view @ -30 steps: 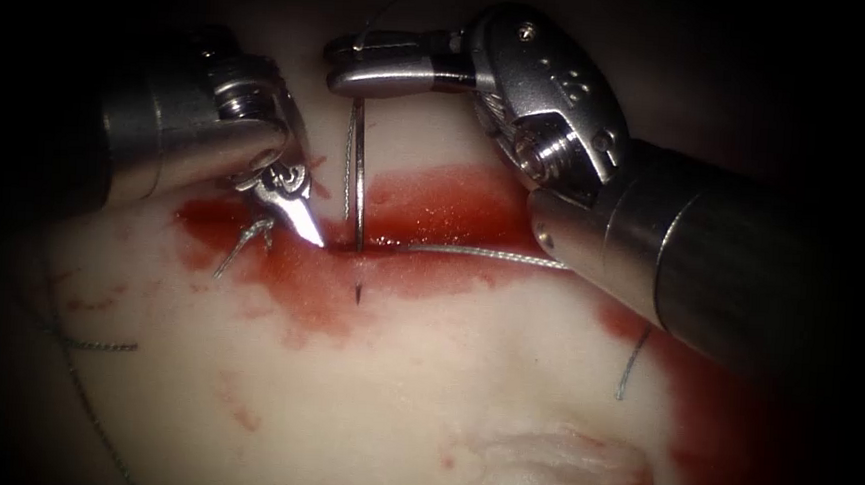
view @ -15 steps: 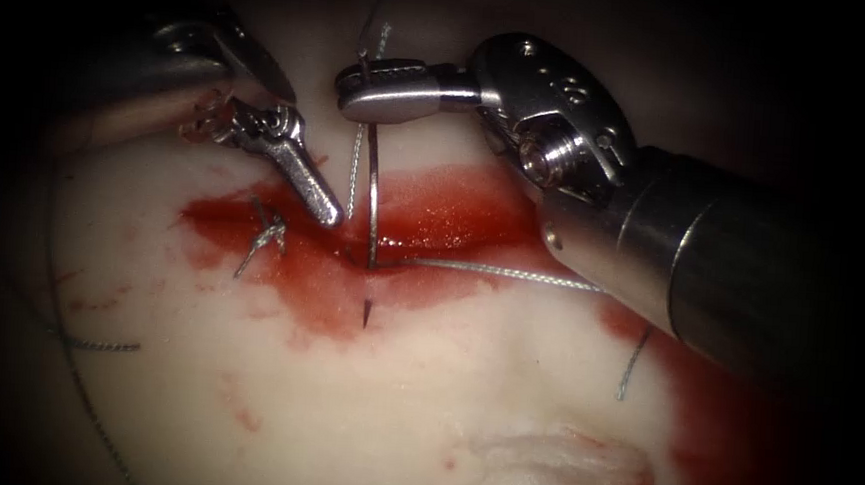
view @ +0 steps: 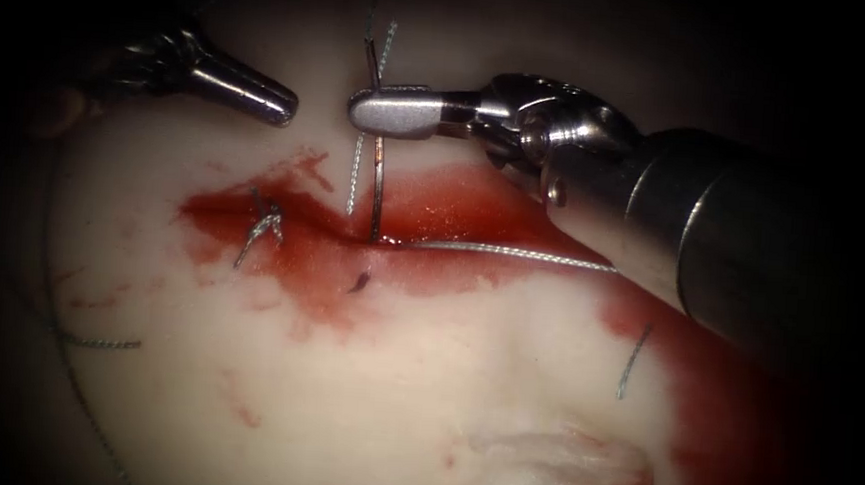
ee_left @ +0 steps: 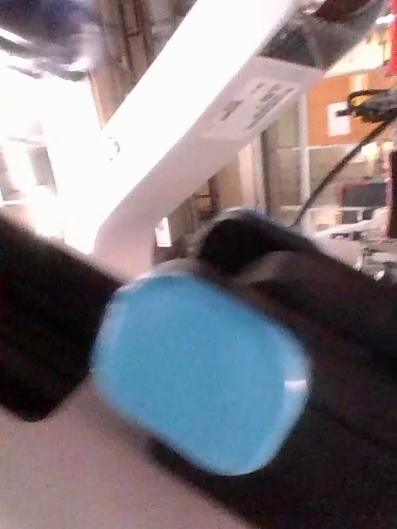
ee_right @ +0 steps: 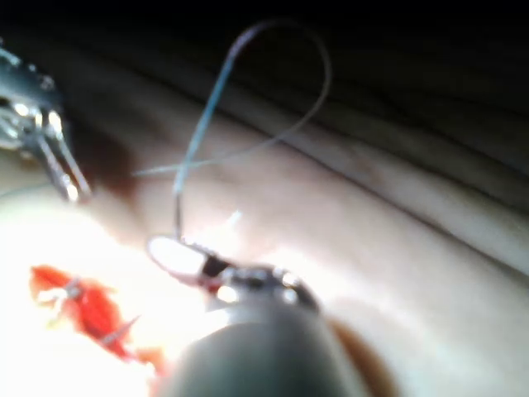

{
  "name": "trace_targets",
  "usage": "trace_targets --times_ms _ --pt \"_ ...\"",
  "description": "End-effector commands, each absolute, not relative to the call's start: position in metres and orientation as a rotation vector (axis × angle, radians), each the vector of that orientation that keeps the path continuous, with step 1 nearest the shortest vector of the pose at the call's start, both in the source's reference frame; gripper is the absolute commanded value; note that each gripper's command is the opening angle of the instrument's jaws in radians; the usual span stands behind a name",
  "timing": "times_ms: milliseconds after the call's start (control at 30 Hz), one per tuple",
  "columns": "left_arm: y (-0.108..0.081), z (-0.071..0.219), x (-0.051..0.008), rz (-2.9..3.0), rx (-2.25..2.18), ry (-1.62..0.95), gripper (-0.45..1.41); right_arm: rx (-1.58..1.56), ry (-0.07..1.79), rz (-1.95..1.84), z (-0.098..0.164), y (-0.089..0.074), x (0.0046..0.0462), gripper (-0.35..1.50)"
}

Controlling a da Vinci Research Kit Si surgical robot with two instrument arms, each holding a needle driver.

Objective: Wound Closure

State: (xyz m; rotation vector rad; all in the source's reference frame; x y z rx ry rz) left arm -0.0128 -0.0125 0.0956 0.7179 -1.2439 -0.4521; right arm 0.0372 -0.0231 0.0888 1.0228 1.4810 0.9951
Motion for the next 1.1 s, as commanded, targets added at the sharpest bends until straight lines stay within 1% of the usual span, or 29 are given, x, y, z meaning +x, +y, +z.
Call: trace_targets --times_ms 33,133,300,333,433,467,600,733,933,1100 --pt "-0.012 0.095 -0.0131 -0.436 0.686 -1.254 -0.45 1.034 1.479 1.005 0.089 -0.022 0.0382 -0.35" --pt "-0.015 0.094 -0.0127 -0.383 0.652 -1.266 -0.45 1.066 1.459 1.036 0.089 -0.023 0.0384 -0.35" --pt "-0.019 0.091 -0.0126 -0.23 0.583 -1.304 -0.45 1.154 1.367 1.135 0.089 -0.024 0.0385 -0.35" --pt "-0.021 0.09 -0.0129 -0.183 0.566 -1.302 -0.45 1.191 1.303 1.19 0.089 -0.024 0.0384 -0.35" --pt "-0.022 0.09 -0.0136 -0.128 0.546 -1.298 -0.45 1.184 1.249 1.229 0.089 -0.024 0.0382 -0.35" --pt "-0.023 0.09 -0.0147 -0.071 0.509 -1.306 -0.45 1.19 1.191 1.294 0.089 -0.025 0.038 -0.35" --pt "-0.023 0.09 -0.0165 0.015 0.429 -1.32 -0.45 1.197 1.137 1.356 0.089 -0.025 0.038 -0.35" --pt "-0.022 0.091 -0.0171 0.028 0.313 -1.3 -0.45 1.293 1.065 1.464 0.089 -0.025 0.0378 -0.35" --pt "-0.021 0.093 -0.0162 -0.016 0.25 -1.27 -0.45 1.351 1.095 1.445 0.089 -0.026 0.0383 -0.35" --pt "-0.021 0.094 -0.0156 -0.054 0.202 -1.239 -0.45 1.392 1.066 1.48 0.089 -0.026 0.0387 -0.35"
